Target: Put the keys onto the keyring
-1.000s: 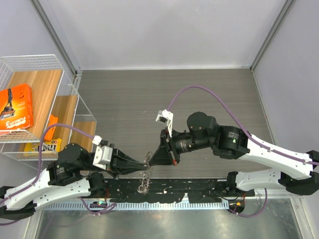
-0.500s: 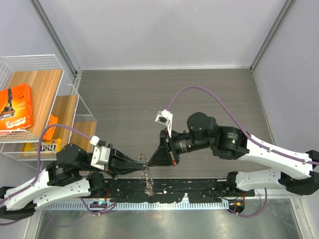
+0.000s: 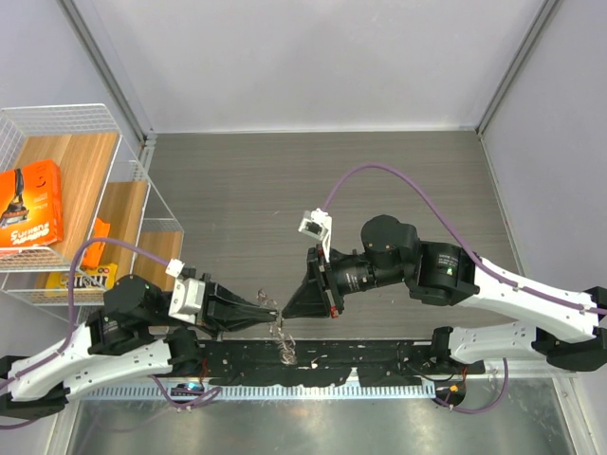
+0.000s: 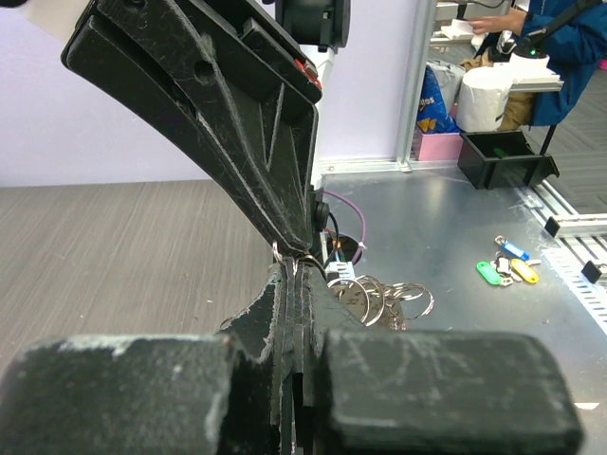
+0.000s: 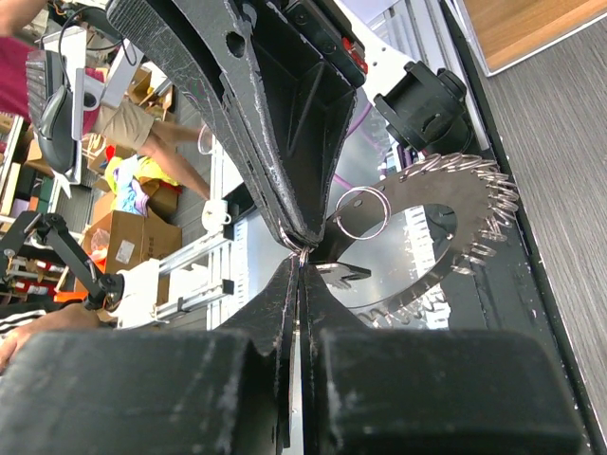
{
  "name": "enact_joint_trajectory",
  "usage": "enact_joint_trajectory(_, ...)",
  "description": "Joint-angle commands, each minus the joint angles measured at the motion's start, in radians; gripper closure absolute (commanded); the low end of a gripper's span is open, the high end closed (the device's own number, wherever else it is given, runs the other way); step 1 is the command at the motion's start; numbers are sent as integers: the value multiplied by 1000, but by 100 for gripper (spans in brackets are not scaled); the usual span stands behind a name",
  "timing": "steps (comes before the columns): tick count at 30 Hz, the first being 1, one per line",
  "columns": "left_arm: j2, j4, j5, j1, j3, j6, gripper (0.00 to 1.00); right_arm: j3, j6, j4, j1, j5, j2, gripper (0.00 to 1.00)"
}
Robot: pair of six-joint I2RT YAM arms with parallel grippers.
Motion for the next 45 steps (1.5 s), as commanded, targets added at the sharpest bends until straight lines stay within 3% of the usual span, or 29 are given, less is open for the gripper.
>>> enact_joint_trajectory(1,2,58,-13,2,23,7,100,42,6,49,9,-8,-24,94)
enact_joint_trajectory(23,44,38,-17,0,39,13,100,77,33,80,12,-14,-3,94)
enact_joint_trajectory(45,47,7,-143,2,43,-24,98,62,16,98,25,147,17,94)
